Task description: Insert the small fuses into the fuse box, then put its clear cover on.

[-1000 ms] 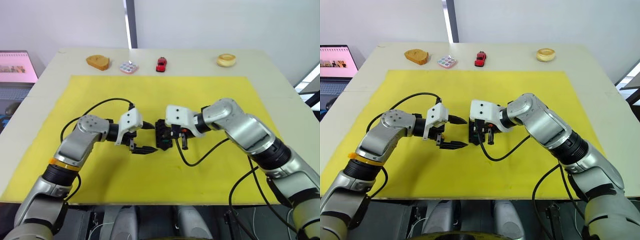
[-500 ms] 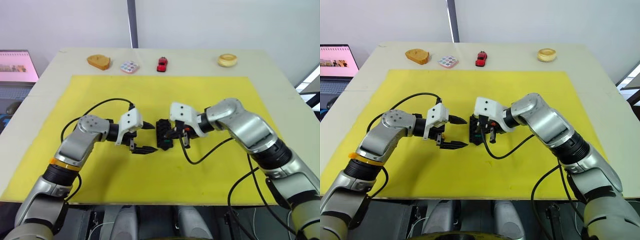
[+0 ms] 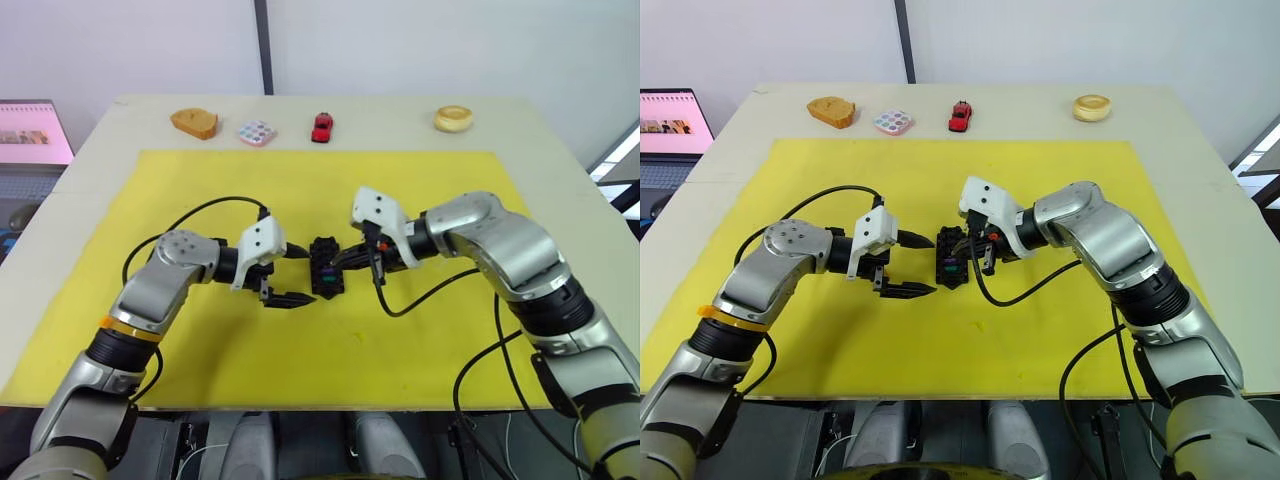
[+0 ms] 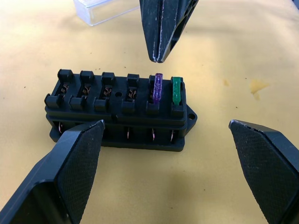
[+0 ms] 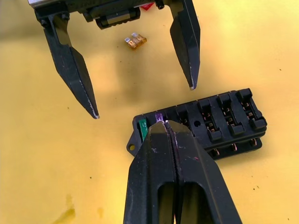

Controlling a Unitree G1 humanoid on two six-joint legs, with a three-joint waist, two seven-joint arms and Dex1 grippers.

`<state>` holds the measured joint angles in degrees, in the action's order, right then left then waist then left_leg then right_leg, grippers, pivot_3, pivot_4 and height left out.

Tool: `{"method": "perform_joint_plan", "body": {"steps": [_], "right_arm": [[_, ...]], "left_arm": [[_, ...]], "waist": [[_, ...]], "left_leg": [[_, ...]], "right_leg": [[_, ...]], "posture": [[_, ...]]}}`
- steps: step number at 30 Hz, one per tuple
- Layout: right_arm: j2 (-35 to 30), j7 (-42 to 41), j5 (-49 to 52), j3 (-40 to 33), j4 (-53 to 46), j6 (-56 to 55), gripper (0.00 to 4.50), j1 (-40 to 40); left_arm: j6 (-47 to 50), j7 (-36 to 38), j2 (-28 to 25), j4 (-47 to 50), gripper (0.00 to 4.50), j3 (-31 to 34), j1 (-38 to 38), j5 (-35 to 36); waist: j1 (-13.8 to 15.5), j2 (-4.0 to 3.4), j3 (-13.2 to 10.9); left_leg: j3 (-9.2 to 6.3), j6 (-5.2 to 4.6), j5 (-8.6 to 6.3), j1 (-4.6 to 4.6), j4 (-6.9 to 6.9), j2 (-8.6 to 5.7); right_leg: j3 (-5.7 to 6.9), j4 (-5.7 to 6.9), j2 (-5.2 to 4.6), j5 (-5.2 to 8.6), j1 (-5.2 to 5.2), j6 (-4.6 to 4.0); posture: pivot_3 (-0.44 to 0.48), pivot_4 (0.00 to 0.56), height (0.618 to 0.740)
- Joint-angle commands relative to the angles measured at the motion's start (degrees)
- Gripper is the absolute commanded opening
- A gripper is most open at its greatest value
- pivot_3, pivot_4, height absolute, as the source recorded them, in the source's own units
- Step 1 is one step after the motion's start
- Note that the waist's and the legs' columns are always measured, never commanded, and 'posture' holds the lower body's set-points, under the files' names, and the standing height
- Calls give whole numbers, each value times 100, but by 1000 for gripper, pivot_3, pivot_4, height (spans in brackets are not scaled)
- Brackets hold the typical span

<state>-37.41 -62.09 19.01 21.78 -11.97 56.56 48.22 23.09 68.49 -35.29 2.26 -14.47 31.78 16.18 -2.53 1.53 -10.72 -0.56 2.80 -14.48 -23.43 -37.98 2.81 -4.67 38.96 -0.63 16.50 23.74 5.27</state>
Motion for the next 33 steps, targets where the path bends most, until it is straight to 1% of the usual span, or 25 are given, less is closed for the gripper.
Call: {"method": "perform_joint_plan", "body": {"steps": [1,17,23,33], "right_arm": [[69,84,52,-110,-70,-42,17,88],[204,197,-77,202,147,-248,17,26],[19,201,-492,538,331,-639,17,-142],[-137,146,-912,791,612,-1074,17,-375]], "left_arm": [[-117,0,20,52,4500,84,107,-1],[-79,-57,16,119,4500,105,40,-22],[-99,-55,6,129,4500,94,28,-33],[-133,-30,11,90,4500,86,62,-50]], "waist": [[0,0,0],[-1,0,-1],[1,0,-1],[1,0,0]], "left_leg": [[0,0,0,0,0,0],[0,0,0,-2,2,0],[1,0,0,-2,2,0],[1,0,0,1,2,0]], "right_leg": [[0,0,0,0,0,0],[0,0,0,0,3,0],[0,0,0,0,3,0],[-1,0,0,0,-1,0]], "posture": [[0,150,740],[0,150,740],[0,150,740],[0,150,740]]}}
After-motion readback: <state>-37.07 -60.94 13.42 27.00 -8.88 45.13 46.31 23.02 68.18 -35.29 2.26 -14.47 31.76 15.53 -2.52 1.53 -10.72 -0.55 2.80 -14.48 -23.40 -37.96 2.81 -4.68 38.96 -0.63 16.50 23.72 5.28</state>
